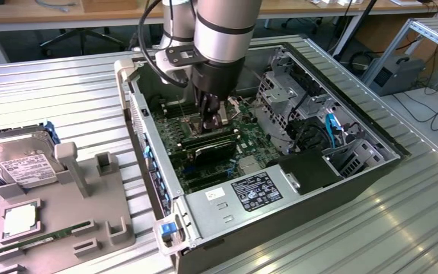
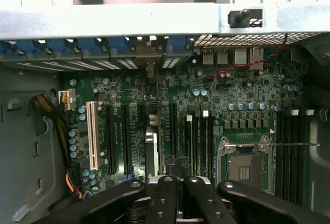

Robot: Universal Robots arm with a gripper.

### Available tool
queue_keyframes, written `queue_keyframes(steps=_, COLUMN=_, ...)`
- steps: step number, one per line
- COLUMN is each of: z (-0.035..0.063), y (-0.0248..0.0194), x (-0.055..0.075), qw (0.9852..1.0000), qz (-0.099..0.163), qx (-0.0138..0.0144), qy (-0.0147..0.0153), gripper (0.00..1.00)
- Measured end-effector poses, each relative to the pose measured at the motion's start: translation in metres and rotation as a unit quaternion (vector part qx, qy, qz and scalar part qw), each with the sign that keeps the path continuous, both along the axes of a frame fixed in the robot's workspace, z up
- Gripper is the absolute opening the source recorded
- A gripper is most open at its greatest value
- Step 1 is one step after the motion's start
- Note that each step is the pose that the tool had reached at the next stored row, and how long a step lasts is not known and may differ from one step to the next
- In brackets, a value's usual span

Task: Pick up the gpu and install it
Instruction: 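Press down on the gpu until it lock into place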

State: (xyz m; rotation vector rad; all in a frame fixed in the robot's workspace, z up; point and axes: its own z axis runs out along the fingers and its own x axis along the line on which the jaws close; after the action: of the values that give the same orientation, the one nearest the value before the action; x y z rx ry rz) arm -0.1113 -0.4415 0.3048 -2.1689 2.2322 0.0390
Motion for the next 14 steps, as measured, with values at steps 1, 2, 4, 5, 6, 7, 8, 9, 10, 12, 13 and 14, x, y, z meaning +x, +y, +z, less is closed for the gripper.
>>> queue_keyframes(steps=1, z=-0.0013, y=0.0005, x=0.0001, qw=1.0000, qz=0.000, qx=-0.0001, qy=0.0001, gripper=0.11)
queue_keyframes(steps=2, z=-0.0013, y=0.0005, x=0.0000, qw=1.0000, qz=0.000, qx=-0.0001, qy=0.0001, gripper=0.11)
queue_keyframes(steps=4, z=-0.0029, y=0.0032, x=0.0000, qw=1.0000, qz=0.000, qx=0.0001, qy=0.0000, gripper=0.11)
queue_keyframes(steps=5, z=-0.0042, y=0.0033, x=0.0000, qw=1.0000, qz=0.000, qx=0.0001, qy=-0.0001, gripper=0.11)
queue_keyframes(steps=6, z=-0.0053, y=0.0033, x=0.0000, qw=1.0000, qz=0.000, qx=0.0000, qy=0.0000, gripper=0.11)
queue_keyframes(steps=7, z=-0.0061, y=0.0034, x=0.0000, qw=1.0000, qz=0.000, qx=0.0000, qy=0.0000, gripper=0.11)
queue_keyframes(steps=8, z=-0.0065, y=0.0033, x=0.0000, qw=1.0000, qz=0.000, qx=-0.0001, qy=0.0001, gripper=0.11)
queue_keyframes(steps=9, z=-0.0067, y=0.0030, x=0.0000, qw=1.0000, qz=0.000, qx=0.0000, qy=0.0000, gripper=0.11)
queue_keyframes(steps=10, z=-0.0068, y=0.0027, x=0.0002, qw=1.0000, qz=0.000, qx=0.0000, qy=0.0000, gripper=0.11)
queue_keyframes(steps=12, z=-0.0069, y=0.0003, x=0.0007, qw=1.0000, qz=0.000, qx=0.0000, qy=0.0000, gripper=0.11)
queue_keyframes(steps=13, z=-0.0069, y=-0.0004, x=0.0007, qw=1.0000, qz=0.000, qx=0.0000, qy=0.0000, gripper=0.11)
queue_keyframes(steps=14, z=-0.0069, y=-0.0004, x=0.0007, qw=1.0000, qz=0.000, qx=-0.0001, qy=0.0000, gripper=0.11)
